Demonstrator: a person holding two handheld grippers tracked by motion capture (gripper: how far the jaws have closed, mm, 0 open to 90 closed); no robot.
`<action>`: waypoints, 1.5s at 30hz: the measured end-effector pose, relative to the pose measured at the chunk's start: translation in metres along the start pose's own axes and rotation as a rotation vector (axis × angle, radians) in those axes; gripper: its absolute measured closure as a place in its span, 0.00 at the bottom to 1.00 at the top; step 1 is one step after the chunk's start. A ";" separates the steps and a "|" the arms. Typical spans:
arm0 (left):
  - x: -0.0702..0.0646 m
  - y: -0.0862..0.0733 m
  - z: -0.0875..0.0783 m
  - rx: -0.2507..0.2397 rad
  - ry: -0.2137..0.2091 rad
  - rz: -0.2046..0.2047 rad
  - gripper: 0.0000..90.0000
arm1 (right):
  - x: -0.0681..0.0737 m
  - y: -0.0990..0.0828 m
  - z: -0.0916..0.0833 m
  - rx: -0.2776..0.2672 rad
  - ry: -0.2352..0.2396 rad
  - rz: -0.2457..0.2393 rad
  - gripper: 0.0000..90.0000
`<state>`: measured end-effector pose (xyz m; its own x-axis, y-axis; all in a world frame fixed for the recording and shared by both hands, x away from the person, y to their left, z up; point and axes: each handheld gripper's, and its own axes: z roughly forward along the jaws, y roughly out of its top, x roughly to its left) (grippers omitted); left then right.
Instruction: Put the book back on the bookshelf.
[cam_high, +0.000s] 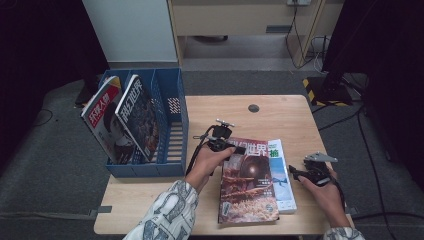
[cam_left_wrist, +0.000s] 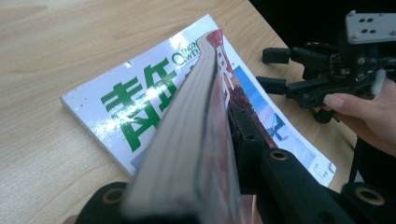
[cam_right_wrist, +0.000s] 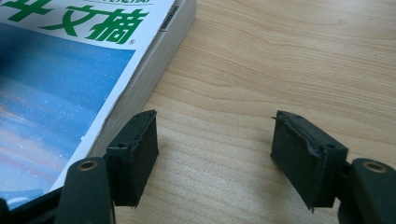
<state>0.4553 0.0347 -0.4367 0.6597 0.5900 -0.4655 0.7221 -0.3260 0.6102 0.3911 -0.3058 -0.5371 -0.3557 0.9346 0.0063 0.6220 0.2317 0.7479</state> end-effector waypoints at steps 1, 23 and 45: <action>-0.003 0.002 -0.004 -0.006 0.004 0.009 0.91 | 0.000 0.000 0.000 -0.004 -0.001 -0.002 0.35; -0.048 0.053 -0.083 -0.133 0.098 0.109 0.93 | 0.000 -0.002 -0.002 0.002 -0.008 0.011 0.29; -0.038 0.071 -0.143 -0.237 0.199 0.084 0.93 | 0.000 -0.002 -0.002 0.006 -0.007 0.009 0.29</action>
<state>0.4521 0.0948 -0.2838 0.6445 0.7090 -0.2864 0.5826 -0.2127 0.7844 0.3887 -0.3072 -0.5373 -0.3447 0.9387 0.0083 0.6297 0.2246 0.7436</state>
